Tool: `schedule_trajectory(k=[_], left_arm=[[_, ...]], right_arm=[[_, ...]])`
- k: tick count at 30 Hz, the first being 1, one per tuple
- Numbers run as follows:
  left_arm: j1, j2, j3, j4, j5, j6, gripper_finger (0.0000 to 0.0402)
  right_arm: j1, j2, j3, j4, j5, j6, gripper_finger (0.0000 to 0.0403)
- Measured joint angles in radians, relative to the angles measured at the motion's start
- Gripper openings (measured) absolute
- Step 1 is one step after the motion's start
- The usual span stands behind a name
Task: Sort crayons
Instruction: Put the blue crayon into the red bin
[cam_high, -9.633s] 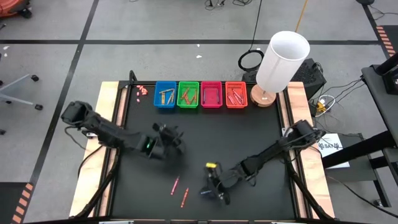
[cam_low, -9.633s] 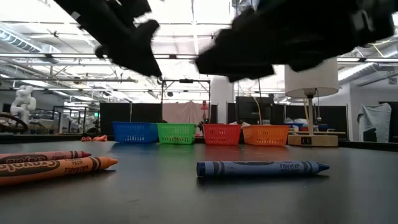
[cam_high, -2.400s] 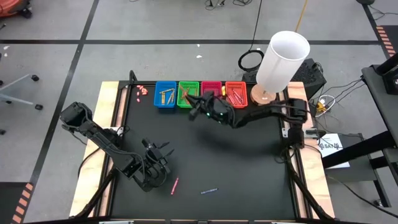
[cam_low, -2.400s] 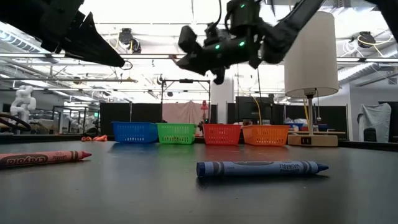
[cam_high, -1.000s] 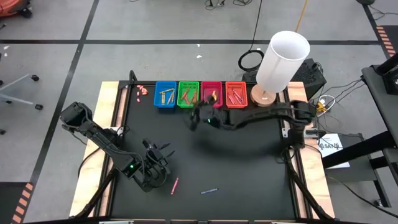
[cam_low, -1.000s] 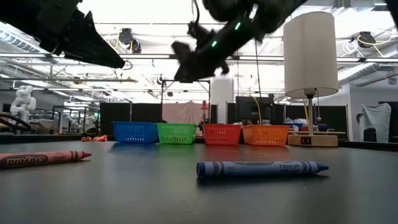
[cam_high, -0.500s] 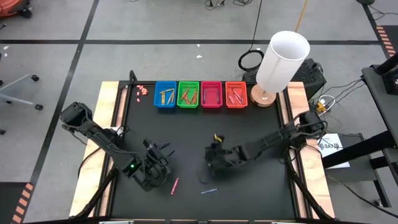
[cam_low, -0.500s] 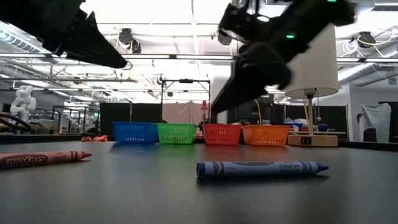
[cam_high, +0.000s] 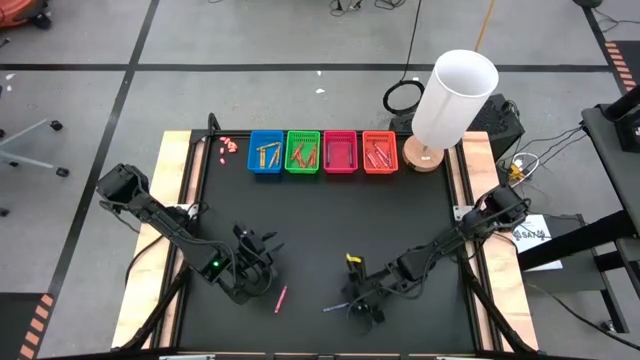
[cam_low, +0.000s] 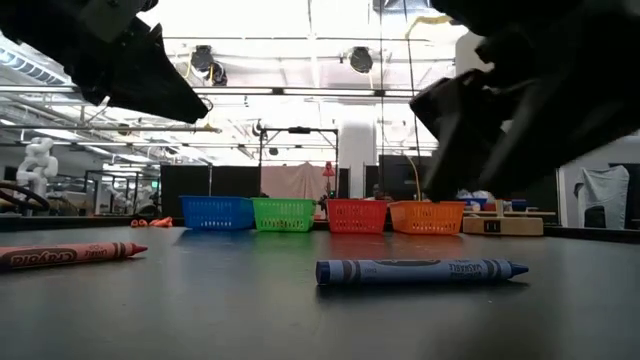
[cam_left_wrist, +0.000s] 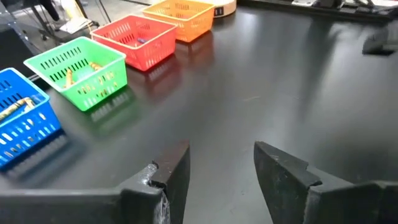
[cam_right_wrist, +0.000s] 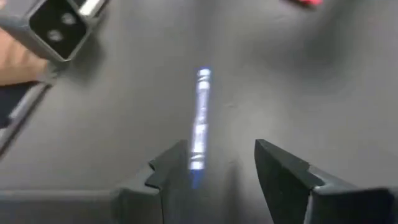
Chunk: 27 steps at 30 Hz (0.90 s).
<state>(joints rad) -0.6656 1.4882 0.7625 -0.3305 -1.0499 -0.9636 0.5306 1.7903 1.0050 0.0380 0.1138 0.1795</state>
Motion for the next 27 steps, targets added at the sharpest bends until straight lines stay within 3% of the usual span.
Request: schedule_trajectory(k=[21, 27], left_arm=[[0.079, 0.0, 0.0, 0.035, -0.001, 0.027, 0.0176], [0.092, 0.0, 0.0, 0.035, -0.001, 0.029, 0.0176]], right_arm=[[0.03, 0.165, 0.002, 0.184, -0.007, 0.045, 0.0167], [0.03, 0.165, 0.002, 0.177, -0.005, 0.038, 0.0123]])
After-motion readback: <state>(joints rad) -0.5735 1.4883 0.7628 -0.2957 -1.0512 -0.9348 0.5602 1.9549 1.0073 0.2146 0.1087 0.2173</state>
